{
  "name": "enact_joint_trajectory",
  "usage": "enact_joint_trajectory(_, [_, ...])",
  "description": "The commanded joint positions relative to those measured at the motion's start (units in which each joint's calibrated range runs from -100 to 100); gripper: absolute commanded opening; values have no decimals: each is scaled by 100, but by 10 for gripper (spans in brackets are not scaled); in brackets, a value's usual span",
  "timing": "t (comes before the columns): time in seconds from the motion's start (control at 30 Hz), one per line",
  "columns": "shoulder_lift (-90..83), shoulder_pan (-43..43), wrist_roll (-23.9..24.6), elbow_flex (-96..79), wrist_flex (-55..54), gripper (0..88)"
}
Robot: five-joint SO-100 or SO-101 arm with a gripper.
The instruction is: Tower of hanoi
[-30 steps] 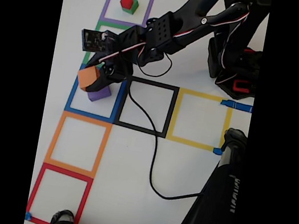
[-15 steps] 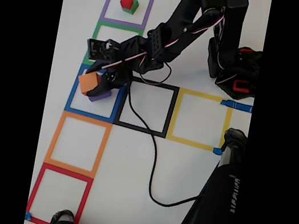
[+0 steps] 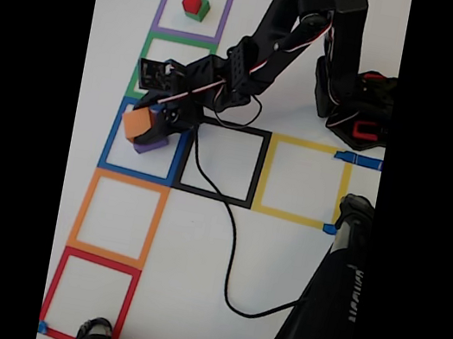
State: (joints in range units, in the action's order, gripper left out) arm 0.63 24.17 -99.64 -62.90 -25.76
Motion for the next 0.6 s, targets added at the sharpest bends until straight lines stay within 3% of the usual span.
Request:
enact_joint_trajectory(0.0, [-75,124,-36,-73,-202,61])
enact_joint_trajectory(0.4, [-3,220,-36,-228,-445,74])
enact_joint_trajectory(0.57, [143,143,-36,-228,-639,189])
